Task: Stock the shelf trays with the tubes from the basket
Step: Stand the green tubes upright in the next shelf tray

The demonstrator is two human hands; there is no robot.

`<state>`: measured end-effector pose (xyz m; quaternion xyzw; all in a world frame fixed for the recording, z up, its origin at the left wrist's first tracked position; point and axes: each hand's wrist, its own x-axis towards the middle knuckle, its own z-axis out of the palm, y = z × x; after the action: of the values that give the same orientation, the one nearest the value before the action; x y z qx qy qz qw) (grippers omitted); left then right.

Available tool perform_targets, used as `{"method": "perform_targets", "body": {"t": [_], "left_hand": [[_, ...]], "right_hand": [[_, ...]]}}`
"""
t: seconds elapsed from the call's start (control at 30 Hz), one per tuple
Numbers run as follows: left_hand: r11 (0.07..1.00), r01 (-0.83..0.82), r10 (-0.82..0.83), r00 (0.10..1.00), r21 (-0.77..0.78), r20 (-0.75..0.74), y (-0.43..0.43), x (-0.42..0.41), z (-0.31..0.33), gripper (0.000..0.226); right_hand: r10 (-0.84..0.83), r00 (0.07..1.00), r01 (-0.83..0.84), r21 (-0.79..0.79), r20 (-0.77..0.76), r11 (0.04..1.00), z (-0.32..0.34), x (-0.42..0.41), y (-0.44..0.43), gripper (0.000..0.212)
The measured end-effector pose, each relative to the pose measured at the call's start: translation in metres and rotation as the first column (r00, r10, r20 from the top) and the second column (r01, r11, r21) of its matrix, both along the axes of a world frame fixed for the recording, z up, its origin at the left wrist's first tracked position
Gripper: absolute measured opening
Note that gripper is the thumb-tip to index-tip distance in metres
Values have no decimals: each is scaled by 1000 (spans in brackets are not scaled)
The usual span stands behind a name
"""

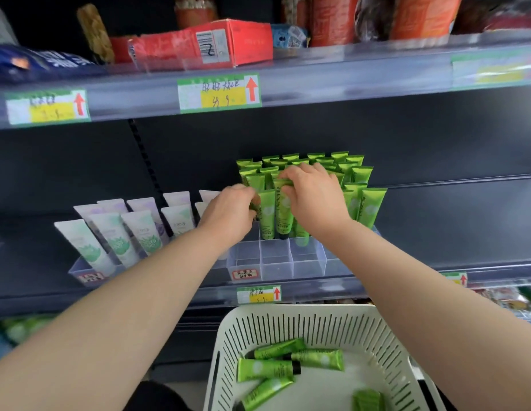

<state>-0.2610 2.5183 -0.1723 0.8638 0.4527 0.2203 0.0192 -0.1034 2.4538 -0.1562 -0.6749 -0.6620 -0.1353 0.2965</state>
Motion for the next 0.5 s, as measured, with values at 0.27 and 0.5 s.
{"method": "perform_targets", "body": {"t": [0.27,0.5], "left_hand": [[999,-3,5,999,-32,47,-8,-15,-8,22],[998,-9,14,997,-57,71,-3,-18,-18,21]], "right_hand": [[-51,994,67,-160,98,985,-14,-9,39,30],[-83,971,134,-223,223,966,-30,-7,48,37]]}}
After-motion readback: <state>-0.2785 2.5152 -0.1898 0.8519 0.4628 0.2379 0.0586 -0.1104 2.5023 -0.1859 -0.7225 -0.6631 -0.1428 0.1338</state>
